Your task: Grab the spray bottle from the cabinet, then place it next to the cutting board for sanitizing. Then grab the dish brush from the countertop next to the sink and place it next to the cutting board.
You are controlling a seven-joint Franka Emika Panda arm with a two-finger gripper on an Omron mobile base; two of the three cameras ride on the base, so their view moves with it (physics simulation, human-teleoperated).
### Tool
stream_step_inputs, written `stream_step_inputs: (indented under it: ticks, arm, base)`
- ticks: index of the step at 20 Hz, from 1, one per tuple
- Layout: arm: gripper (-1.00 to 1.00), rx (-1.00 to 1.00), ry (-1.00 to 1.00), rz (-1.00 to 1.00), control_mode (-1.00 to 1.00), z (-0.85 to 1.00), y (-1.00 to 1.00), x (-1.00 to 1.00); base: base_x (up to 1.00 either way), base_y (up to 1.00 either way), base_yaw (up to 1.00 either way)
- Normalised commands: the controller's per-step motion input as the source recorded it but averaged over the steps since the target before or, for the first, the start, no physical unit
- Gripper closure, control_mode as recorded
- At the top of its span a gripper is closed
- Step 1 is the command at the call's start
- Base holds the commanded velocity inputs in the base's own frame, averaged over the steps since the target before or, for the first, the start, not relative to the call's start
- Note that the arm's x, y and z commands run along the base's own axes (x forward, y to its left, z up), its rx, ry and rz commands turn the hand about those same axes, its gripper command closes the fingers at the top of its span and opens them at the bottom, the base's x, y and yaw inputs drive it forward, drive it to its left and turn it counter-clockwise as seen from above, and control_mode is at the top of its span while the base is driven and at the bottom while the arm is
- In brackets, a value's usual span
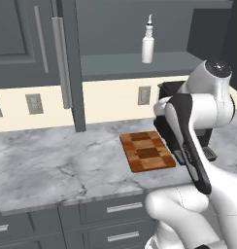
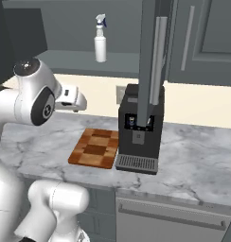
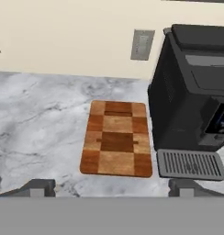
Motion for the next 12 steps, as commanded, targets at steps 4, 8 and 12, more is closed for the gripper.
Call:
stream_step_inputs:
  ticks: [4,8,12]
  arm:
    - [-1.00,0.00,-0.31,0.00,-1.00,0.57,-0.01,-0.32]
    - [-1.00,0.00,-0.31,-0.01,-1.00,0.69,0.00,-0.18]
    - [-1.00,0.00,-0.28,0.00,-1.00,0.78,0.00,-0.13]
  base:
    - [0.00,0.00,0.00]
    - [0.00,0.00,0.00]
    - [0.00,0.00,0.00]
